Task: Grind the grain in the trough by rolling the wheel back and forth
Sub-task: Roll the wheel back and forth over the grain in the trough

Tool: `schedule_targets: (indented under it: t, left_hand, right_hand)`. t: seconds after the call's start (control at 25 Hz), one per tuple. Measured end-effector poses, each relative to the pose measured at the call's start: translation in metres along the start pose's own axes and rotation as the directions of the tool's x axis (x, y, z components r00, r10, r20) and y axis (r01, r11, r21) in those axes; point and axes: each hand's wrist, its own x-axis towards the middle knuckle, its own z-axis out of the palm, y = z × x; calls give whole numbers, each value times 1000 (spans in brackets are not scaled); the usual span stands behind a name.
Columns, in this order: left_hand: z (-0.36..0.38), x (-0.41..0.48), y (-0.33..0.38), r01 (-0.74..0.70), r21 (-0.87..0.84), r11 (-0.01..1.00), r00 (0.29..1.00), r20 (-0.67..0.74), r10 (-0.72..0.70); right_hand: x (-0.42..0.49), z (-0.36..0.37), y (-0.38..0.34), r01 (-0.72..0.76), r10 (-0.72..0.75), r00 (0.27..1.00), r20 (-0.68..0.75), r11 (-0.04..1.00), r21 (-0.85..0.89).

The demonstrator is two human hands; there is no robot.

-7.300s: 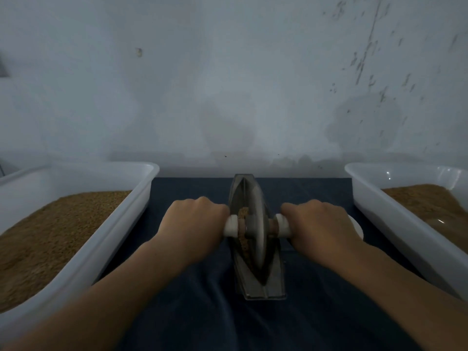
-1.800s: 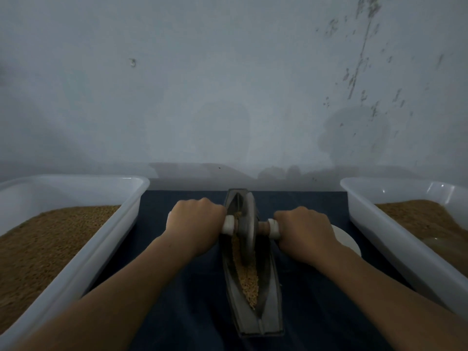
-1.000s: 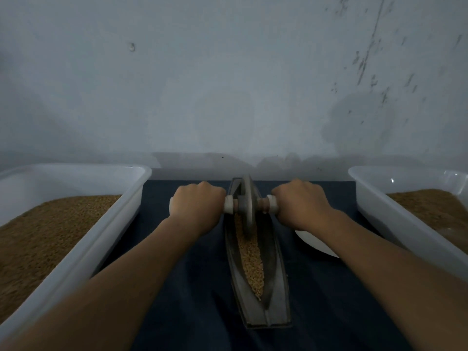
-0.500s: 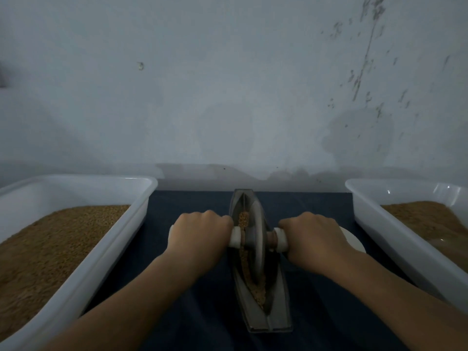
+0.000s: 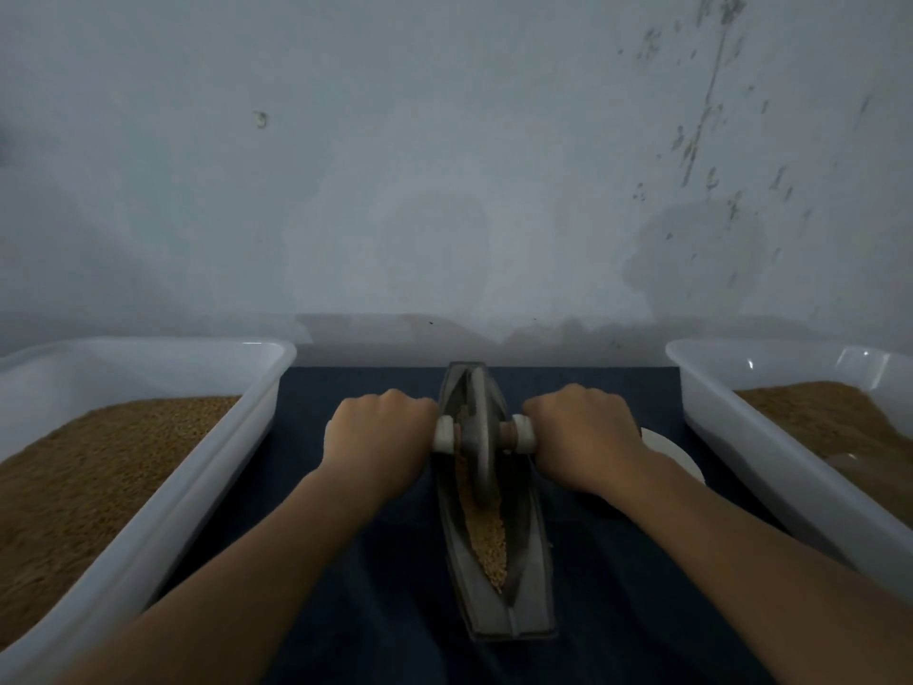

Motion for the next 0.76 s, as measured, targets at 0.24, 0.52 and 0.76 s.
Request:
schedule_targets:
  t: [0.24,0.52,0.76]
  left_hand:
    - [-22,-48,7,-75,12,997,996,-37,75]
    - [4,8,-3,-18,-30,999,999,42,19]
    - [11,36,-6,46,-25,999,998,44,-45]
  right_hand:
    - [-52,-16,-1,42,-42,999,6,999,2]
    - [5,7,3,-6,6,1000,24,1000,7]
    - [37,12,6,-36,36,999,11,999,15]
